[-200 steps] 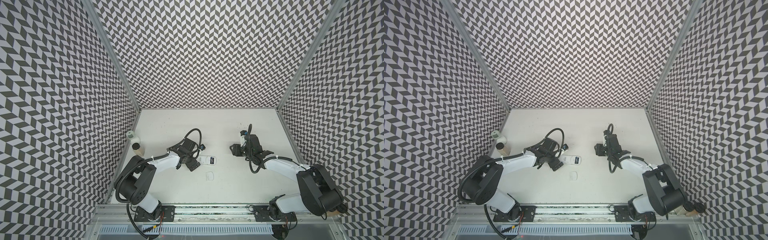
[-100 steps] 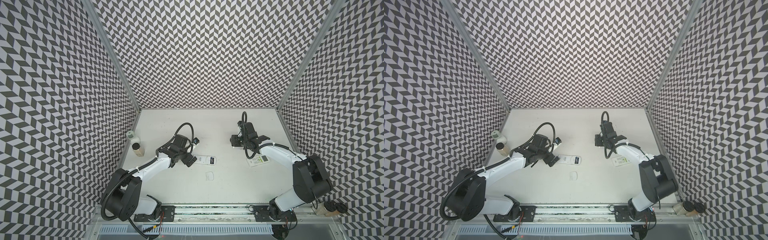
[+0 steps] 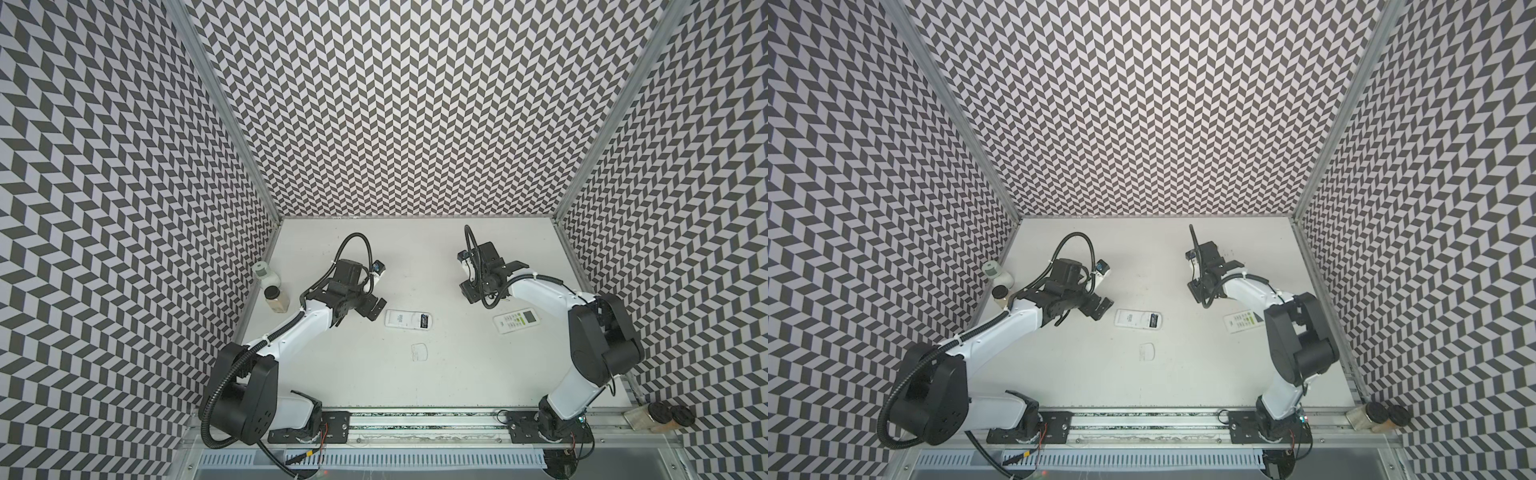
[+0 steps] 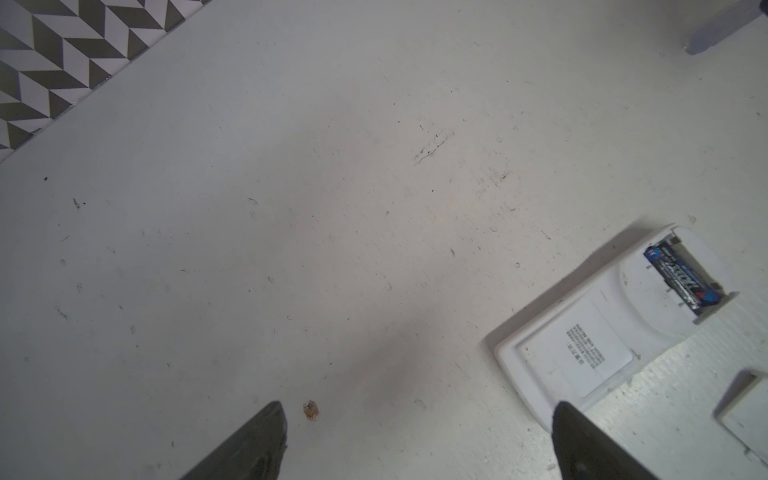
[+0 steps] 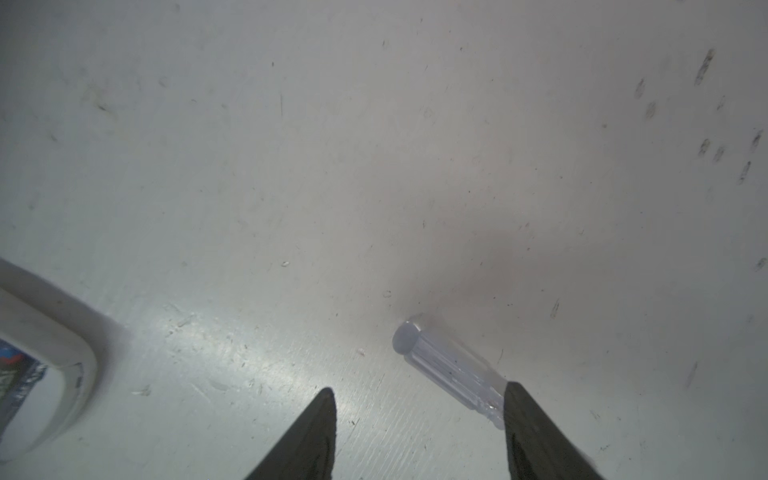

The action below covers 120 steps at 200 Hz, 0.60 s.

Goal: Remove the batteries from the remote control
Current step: 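Move the right gripper to the clear-handled screwdriver and grasp its handle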

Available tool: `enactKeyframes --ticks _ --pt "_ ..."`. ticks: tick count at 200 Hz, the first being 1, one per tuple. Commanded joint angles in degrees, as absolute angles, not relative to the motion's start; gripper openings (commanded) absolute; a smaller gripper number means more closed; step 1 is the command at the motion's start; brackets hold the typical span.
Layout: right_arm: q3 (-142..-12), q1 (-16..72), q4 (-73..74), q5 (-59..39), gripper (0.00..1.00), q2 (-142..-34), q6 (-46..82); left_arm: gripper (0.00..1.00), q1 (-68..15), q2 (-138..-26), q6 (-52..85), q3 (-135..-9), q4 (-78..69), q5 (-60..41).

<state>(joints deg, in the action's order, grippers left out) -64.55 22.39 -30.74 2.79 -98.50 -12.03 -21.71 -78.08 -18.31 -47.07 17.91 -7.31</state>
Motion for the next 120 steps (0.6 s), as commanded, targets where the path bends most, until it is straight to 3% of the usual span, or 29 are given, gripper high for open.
enactKeyframes --ticks 1,120 --pt "-66.45 21.67 -32.65 2.48 0.62 -100.68 -14.52 1.00 -21.48 -76.78 -17.53 -47.69 17.61 -7.56" --pt "-68.50 18.67 -34.40 2.40 0.61 -105.37 -13.81 1.00 -21.23 -76.99 -17.69 -48.42 18.39 -7.72"
